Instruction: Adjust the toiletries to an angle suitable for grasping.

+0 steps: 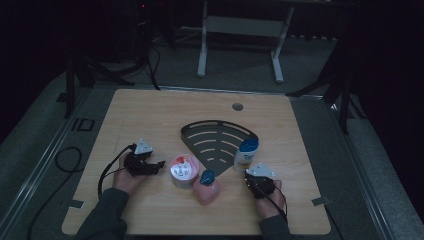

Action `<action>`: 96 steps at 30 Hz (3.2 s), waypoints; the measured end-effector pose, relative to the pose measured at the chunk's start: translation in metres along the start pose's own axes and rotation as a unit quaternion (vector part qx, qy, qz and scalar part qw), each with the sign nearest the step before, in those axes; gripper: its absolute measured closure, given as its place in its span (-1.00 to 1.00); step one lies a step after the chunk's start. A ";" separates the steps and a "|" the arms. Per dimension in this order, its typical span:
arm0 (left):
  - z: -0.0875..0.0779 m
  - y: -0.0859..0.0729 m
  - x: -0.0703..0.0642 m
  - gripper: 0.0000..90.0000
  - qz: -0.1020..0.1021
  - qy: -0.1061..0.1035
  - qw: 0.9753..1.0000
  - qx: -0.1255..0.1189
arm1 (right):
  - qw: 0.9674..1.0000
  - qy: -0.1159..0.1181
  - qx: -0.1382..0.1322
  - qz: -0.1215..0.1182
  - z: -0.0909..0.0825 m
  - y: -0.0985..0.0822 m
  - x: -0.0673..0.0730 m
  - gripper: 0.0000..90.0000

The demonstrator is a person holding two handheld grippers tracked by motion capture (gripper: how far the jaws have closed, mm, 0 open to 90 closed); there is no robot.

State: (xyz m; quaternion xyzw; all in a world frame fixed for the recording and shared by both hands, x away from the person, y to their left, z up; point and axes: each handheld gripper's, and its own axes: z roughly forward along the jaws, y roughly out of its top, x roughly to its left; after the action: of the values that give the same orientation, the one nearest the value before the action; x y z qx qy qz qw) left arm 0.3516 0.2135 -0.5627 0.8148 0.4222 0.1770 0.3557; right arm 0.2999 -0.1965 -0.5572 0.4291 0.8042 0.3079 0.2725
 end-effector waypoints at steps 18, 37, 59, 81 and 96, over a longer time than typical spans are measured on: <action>0.000 0.000 0.000 -0.36 0.001 0.000 1.000 0.000 | 0.998 0.007 -0.008 -0.057 0.011 0.019 0.035 1.00; 0.000 0.000 0.000 -0.37 0.001 -0.001 1.000 0.000 | 0.999 -0.014 -0.010 -0.050 0.028 0.031 0.045 1.00; 0.000 0.000 0.000 -0.37 0.001 -0.001 1.000 0.001 | 0.999 -0.031 -0.006 -0.032 0.025 0.025 0.028 1.00; 0.000 0.000 0.000 -0.37 0.001 -0.001 1.000 0.001 | 0.999 -0.049 0.005 0.005 0.024 0.019 -0.002 1.00; 0.000 0.000 0.000 -0.37 0.001 -0.001 1.000 0.000 | 0.999 -0.053 0.012 0.007 0.022 0.014 -0.023 1.00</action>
State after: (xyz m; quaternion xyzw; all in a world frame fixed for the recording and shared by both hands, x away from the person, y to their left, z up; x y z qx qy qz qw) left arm 0.3517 0.2134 -0.5627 0.8157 0.4208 0.1762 0.3557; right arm 0.3334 -0.2044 -0.5575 0.4538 0.7892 0.2773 0.3071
